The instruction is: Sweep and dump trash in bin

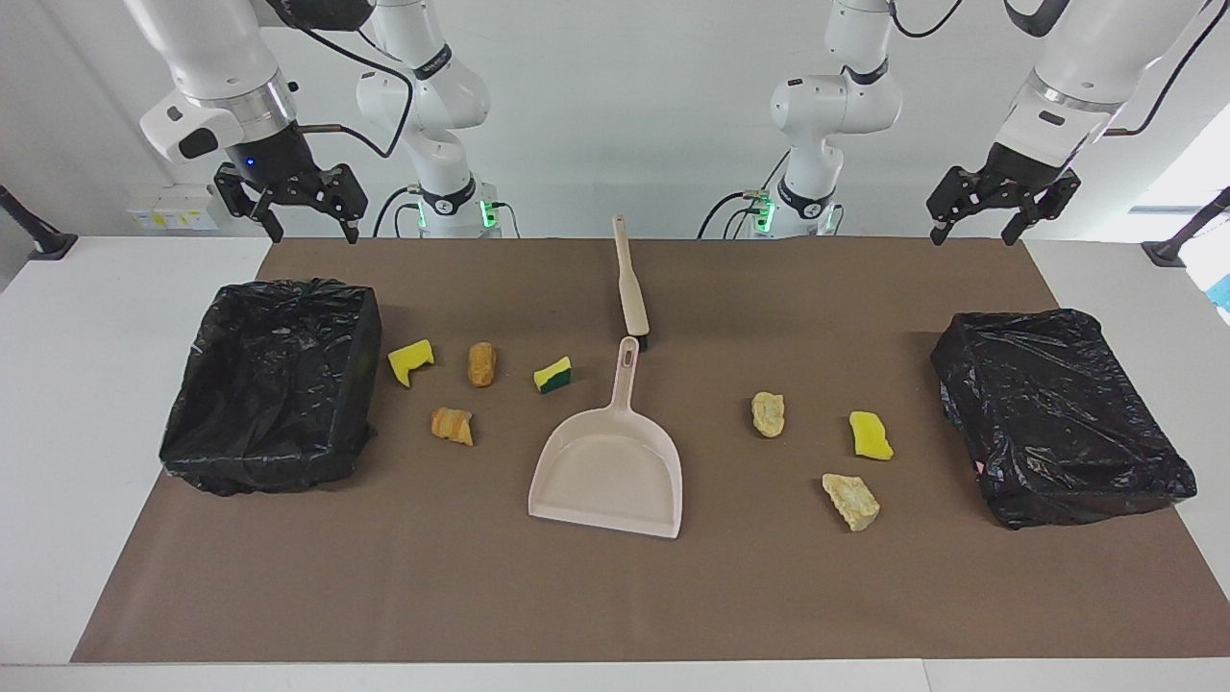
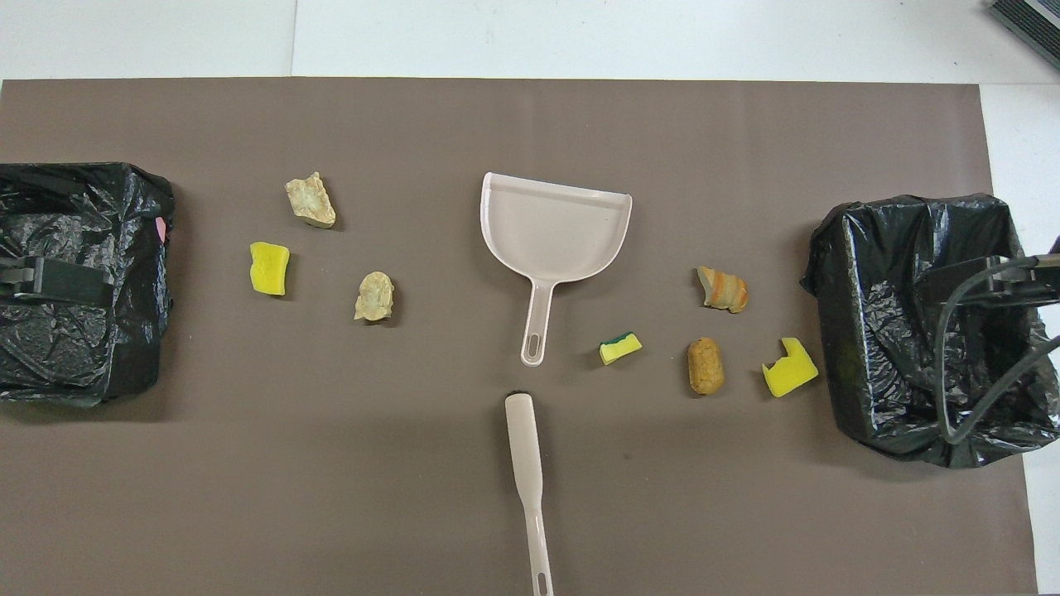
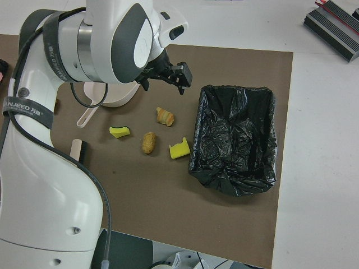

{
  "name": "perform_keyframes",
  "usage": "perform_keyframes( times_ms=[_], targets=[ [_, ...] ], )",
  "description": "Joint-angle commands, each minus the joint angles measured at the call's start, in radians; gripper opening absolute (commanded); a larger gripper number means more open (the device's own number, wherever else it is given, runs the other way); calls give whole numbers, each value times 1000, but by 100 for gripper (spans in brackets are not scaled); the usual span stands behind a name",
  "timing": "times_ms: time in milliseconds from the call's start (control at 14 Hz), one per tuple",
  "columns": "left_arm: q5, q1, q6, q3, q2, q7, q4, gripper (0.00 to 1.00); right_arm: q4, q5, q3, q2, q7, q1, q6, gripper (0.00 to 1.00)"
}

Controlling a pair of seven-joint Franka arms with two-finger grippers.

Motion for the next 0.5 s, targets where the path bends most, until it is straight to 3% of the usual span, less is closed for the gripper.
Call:
perform_keyframes(
  times_ms=[0,430],
  targets=[
    [-11,-4,2,5,-12,-2,-16,100,-10,18,5,-9,21,-12,-3,100],
    [-11,-6,-4,3,-9,-13,-4,100,-8,18,7,-9,21,-12,-3,100]
  ],
)
